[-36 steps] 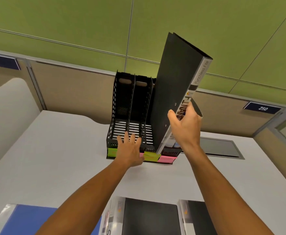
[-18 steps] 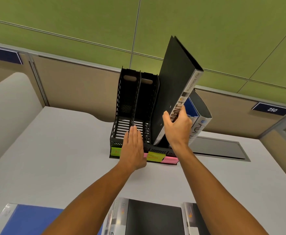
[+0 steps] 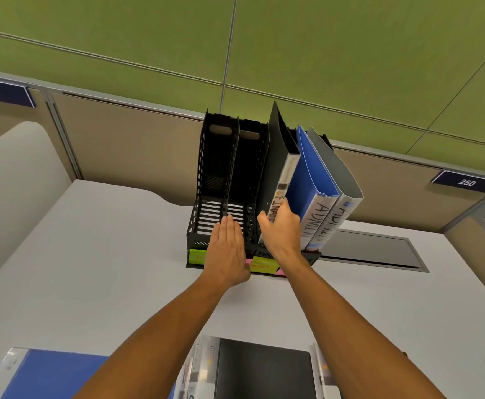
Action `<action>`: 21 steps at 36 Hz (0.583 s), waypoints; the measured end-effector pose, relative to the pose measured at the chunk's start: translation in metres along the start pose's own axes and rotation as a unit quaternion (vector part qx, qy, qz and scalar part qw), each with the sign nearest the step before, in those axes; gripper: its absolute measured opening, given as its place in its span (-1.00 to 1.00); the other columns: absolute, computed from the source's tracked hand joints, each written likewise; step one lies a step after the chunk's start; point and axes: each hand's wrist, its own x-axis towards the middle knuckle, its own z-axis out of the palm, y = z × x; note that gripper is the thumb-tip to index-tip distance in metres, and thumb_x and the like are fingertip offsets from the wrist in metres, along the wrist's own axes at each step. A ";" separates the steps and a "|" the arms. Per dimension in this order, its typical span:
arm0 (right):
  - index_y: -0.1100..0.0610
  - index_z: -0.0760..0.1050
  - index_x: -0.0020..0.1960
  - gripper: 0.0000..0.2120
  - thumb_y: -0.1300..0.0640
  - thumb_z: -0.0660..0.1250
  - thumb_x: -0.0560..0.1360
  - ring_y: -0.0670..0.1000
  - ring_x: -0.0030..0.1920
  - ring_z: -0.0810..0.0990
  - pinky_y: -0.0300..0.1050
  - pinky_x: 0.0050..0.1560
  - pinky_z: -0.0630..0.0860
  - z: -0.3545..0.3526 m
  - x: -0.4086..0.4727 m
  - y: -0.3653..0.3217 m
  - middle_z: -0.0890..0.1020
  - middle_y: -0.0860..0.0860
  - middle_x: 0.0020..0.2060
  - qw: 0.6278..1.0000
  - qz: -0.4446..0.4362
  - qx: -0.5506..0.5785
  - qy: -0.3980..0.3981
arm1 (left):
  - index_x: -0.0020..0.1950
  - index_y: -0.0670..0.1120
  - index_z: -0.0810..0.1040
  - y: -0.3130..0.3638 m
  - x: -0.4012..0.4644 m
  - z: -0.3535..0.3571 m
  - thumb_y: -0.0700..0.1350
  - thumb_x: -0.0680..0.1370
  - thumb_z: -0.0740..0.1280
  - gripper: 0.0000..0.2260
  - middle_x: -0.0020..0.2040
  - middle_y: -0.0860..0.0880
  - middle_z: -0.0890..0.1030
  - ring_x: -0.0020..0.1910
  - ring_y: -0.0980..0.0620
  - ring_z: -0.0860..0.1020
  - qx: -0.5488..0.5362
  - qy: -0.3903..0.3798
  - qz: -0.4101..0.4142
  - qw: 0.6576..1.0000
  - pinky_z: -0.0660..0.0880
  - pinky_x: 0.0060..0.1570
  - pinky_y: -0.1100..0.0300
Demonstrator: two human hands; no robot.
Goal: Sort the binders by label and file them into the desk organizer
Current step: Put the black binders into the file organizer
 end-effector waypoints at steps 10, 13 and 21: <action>0.10 0.45 0.31 -0.65 0.11 0.38 0.55 -0.06 -0.02 0.62 -0.45 -0.24 0.40 -0.001 -0.002 0.008 0.64 -0.05 0.02 0.998 0.033 0.023 -0.048 | 0.62 -0.24 -0.06 -0.001 0.002 0.005 0.30 0.49 0.26 -0.06 0.63 -0.27 -0.03 0.62 -0.25 -0.07 -0.004 0.009 -0.003 1.000 -0.11 0.58 -0.17; 0.04 0.42 0.36 -0.55 0.09 0.46 0.51 -0.10 0.04 0.61 -0.24 -0.01 0.58 -0.006 -0.005 0.011 0.64 -0.08 0.08 0.994 0.044 0.058 -0.076 | 0.62 -0.22 -0.07 -0.001 0.002 0.005 0.30 0.48 0.28 -0.04 0.63 -0.25 -0.03 0.62 -0.24 -0.08 -0.003 0.008 0.001 1.000 -0.14 0.56 -0.16; -0.05 0.21 0.58 -0.30 0.31 0.38 0.54 -0.04 0.42 0.45 -0.04 0.32 0.47 -0.034 -0.047 0.023 0.45 -0.08 0.45 0.979 0.060 0.153 -0.121 | 0.62 -0.25 -0.10 -0.007 0.003 -0.001 0.36 0.49 0.15 -0.05 0.63 -0.29 -0.09 0.61 -0.28 -0.14 -0.001 -0.017 0.016 1.000 -0.17 0.54 -0.22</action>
